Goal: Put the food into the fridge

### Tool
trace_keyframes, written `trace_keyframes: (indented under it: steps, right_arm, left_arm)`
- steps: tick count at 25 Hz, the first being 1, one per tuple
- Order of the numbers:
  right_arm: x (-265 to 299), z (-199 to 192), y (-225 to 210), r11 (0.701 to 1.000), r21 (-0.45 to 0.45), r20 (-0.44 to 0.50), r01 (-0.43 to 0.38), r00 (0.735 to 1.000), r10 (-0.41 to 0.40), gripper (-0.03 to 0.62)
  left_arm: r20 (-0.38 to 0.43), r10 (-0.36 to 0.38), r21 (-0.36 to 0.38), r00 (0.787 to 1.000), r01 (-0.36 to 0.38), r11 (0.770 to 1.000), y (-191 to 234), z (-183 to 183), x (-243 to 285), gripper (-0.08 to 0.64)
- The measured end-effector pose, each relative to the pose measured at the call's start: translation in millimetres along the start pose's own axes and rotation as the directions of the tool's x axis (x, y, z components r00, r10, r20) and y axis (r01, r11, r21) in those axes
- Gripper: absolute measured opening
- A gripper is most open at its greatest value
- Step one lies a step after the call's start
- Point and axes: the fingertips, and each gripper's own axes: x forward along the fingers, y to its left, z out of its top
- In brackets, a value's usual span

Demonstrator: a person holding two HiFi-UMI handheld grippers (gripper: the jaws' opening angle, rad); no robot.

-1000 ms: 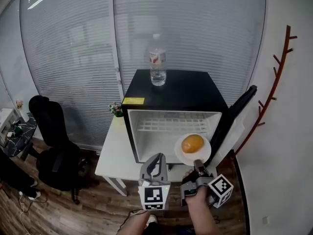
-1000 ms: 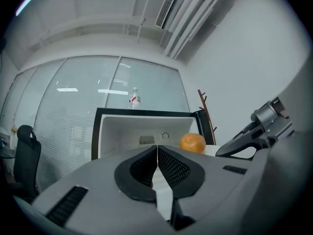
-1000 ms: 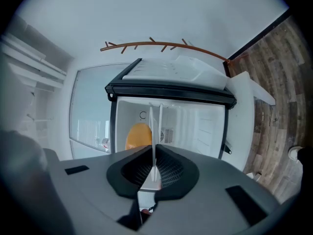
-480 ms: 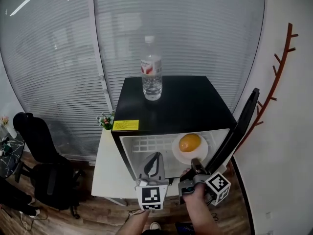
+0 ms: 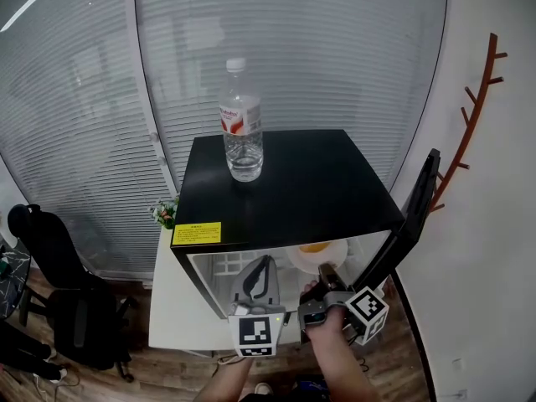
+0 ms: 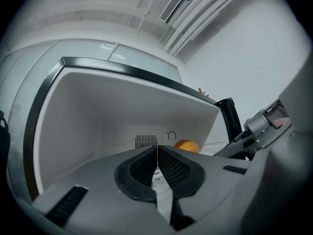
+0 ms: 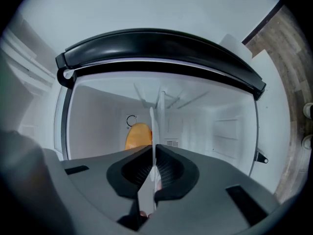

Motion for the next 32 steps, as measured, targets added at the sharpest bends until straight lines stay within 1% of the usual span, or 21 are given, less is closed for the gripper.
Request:
trace_keyframes:
  steps: [7, 15, 19, 20, 23, 26, 32]
  right_arm:
    - [14, 2, 2, 1.000, 0.008, -0.033, 0.001, 0.999, -0.001, 0.040]
    - [14, 2, 3, 1.000, -0.003, -0.057, -0.006, 0.998, 0.006, 0.041]
    - [13, 2, 7, 1.000, -0.007, -0.060, -0.029, 0.998, 0.028, 0.040]
    - [13, 2, 8, 0.999, -0.006, -0.062, -0.040, 0.997, 0.039, 0.048]
    - [12, 2, 10, 0.998, -0.004, -0.069, -0.059, 0.996, 0.058, 0.120]
    - [10, 1, 7, 0.998, 0.008, -0.077, -0.059, 0.995, 0.059, 0.143]
    - [1, -2, 3, 0.998, 0.013, -0.091, -0.067, 0.993, 0.068, 0.153]
  left_arm:
    - [-0.008, 0.039, 0.017, 0.999, -0.039, 0.999, 3, -1, 13, 0.029]
    - [-0.021, 0.070, 0.014, 0.997, -0.070, 0.997, 0, -6, 13, 0.029]
    - [-0.025, 0.079, 0.015, 0.997, -0.079, 0.997, -4, -7, 10, 0.031]
    - [-0.026, 0.081, 0.015, 0.996, -0.081, 0.997, -4, -8, 9, 0.029]
    - [-0.027, 0.085, 0.015, 0.996, -0.084, 0.996, -5, -8, 6, 0.029]
    - [-0.026, 0.088, 0.019, 0.996, -0.087, 0.996, -5, -6, 4, 0.029]
    - [-0.022, 0.097, 0.017, 0.995, -0.096, 0.995, -4, -3, -1, 0.031]
